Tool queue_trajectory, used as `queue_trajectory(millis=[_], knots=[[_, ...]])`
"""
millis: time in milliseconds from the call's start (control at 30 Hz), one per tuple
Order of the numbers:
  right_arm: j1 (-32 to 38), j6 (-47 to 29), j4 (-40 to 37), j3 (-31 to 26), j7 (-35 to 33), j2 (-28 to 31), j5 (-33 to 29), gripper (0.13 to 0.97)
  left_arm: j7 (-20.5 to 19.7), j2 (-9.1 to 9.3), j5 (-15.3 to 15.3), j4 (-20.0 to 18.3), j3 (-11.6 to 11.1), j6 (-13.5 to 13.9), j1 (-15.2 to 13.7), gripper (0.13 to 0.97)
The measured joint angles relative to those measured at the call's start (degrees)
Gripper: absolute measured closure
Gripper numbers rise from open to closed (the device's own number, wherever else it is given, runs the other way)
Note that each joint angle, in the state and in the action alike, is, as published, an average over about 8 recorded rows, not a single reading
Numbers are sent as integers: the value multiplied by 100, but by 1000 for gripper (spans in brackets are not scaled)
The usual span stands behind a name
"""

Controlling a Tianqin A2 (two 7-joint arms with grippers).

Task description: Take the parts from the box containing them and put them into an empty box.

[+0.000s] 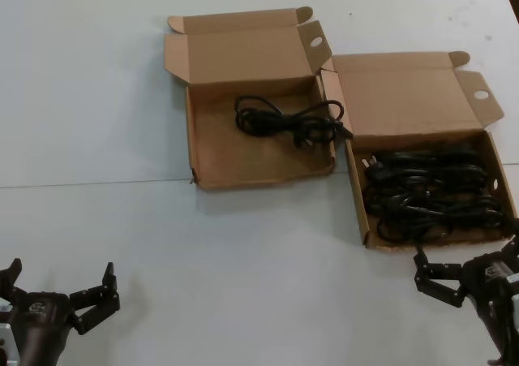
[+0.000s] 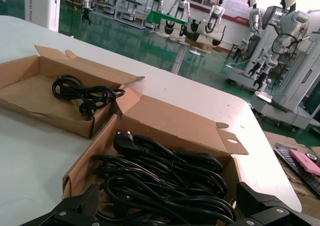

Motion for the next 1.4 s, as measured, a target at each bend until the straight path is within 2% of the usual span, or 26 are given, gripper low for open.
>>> queue_trajectory(millis=[1400], knots=[[0, 0, 0, 0, 0, 0, 0, 129, 0, 0, 0, 0, 0, 0, 0, 132]])
